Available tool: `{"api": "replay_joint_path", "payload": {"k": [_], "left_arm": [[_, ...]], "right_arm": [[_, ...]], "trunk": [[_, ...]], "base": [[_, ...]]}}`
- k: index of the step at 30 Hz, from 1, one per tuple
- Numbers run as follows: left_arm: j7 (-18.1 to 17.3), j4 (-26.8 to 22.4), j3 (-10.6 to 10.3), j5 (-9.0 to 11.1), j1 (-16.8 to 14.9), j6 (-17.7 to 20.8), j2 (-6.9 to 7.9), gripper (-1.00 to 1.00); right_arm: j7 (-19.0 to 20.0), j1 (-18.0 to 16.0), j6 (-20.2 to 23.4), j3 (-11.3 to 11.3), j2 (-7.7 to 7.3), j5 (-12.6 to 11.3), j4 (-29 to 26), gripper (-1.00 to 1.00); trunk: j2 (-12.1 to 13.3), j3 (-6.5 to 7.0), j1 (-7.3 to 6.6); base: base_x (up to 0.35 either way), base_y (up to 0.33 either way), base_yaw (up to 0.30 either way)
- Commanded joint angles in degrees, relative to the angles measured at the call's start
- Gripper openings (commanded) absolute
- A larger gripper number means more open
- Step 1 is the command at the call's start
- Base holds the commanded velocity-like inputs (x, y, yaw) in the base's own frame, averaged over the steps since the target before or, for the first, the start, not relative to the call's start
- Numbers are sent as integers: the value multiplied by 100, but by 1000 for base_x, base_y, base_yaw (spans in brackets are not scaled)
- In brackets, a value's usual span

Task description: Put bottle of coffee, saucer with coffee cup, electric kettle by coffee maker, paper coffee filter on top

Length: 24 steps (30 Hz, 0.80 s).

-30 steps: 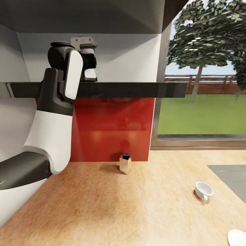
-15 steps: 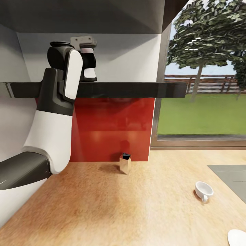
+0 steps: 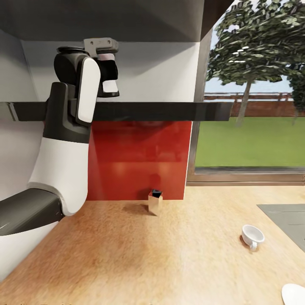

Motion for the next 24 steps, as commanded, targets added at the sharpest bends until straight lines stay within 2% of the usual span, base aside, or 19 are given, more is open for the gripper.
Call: {"api": "replay_joint_path", "payload": {"k": [1, 24], "left_arm": [[59, -4, -5, 55, -6, 13, 0, -100], [59, -10, -4, 64, -6, 13, 0, -100]], "right_arm": [[33, 0, -16, -47, -2, 14, -5, 100], [13, 0, -17, -89, -4, -32, -5, 100]], "trunk": [[-7, -8, 0], [-7, -8, 0]], "base": [[-141, 0, 0], [-317, 0, 0]]}}
